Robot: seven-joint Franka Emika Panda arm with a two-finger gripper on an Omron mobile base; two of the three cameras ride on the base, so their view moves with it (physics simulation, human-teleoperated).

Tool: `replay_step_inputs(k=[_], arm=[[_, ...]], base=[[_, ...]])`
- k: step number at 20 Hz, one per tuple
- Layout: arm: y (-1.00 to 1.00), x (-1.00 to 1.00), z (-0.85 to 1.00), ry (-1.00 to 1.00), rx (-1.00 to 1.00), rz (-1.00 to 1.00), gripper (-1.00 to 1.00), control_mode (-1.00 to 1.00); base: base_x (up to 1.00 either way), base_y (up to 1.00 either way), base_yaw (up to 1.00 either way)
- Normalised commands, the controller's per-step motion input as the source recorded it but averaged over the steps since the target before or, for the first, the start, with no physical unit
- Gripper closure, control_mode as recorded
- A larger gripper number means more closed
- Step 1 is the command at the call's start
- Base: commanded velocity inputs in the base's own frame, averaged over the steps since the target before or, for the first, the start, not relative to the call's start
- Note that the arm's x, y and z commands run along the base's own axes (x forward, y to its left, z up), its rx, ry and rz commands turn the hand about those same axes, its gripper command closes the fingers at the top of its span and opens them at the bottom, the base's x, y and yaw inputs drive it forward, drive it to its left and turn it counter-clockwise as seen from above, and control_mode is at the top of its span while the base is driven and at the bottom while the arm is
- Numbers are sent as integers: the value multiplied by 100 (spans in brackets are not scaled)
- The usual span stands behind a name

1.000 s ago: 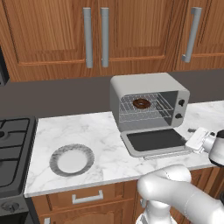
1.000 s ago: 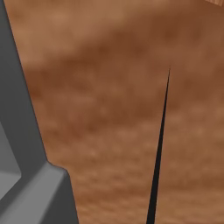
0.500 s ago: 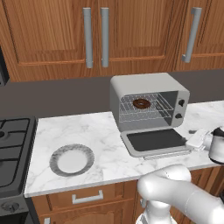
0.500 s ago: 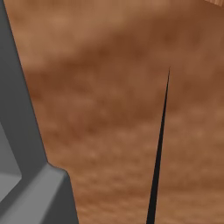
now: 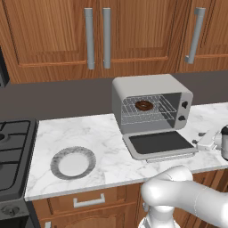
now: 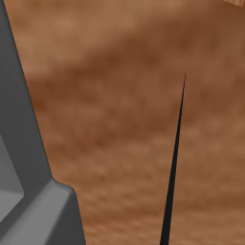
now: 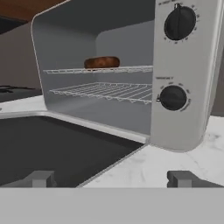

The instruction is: Pick up the bagel from the plate, place it on the toaster oven rack, close the door, and set the timer.

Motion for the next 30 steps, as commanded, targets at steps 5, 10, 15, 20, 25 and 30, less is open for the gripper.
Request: replay_step_inputs(k=[5,10,15,20,25,30], arm=[[-25,-4,-24,5,-16,8,-100,-100],[-5,-18,-30,-2,-7,21,-100,-100],[-2,-26,-43,0,-8,17,-100,-100],[20,-12,-36,0,-5,0,-100,-100],[32,0,-27,0,-1,0,-100,-100],[27,1,-16,0,0,4,-100,-100]], base=[[0,0,0],[0,0,0],[0,0,0],[0,0,0],[0,0,0],[0,0,0]])
